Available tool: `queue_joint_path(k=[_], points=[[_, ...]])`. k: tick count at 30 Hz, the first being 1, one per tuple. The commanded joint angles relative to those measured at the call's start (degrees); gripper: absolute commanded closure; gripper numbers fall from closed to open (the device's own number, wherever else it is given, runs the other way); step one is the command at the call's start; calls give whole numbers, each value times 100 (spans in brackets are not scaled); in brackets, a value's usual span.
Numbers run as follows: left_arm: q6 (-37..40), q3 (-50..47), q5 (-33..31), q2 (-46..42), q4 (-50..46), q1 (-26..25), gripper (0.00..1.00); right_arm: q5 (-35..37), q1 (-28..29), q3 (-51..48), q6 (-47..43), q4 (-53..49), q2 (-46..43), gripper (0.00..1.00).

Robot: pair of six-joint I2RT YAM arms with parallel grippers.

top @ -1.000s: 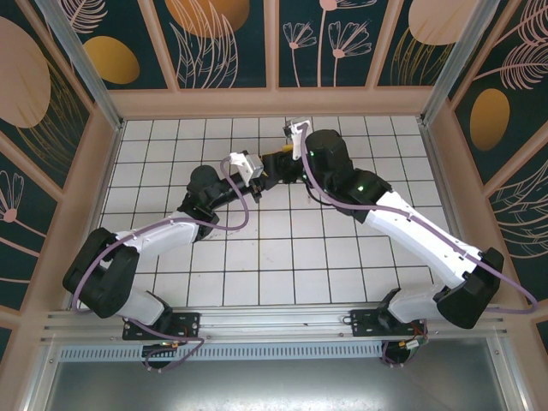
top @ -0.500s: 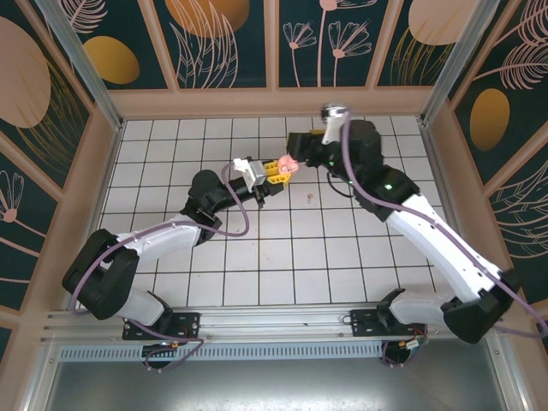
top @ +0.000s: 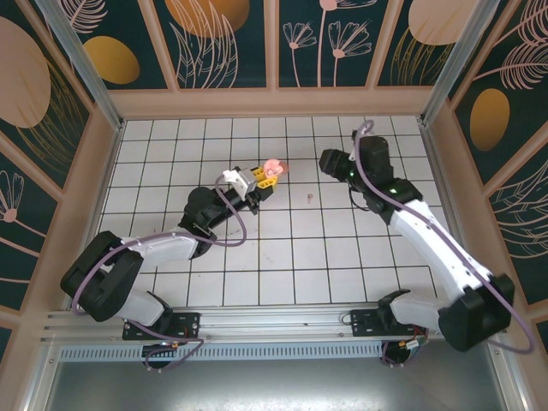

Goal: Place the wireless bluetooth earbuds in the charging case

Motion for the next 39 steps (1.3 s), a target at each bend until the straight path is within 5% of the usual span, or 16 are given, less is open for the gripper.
queue_joint_path(k=[1, 18, 39], points=[[-92, -236, -499, -309, 478, 10, 100, 93, -122, 14, 335, -336, 558, 37], [-193, -1066, -1307, -1035, 724, 8, 100, -39, 1, 2410, 257, -1908, 4127, 55], [-174, -1123, -1137, -1249, 706, 11, 100, 573, 491, 2929, 596, -2258, 5034, 57]])
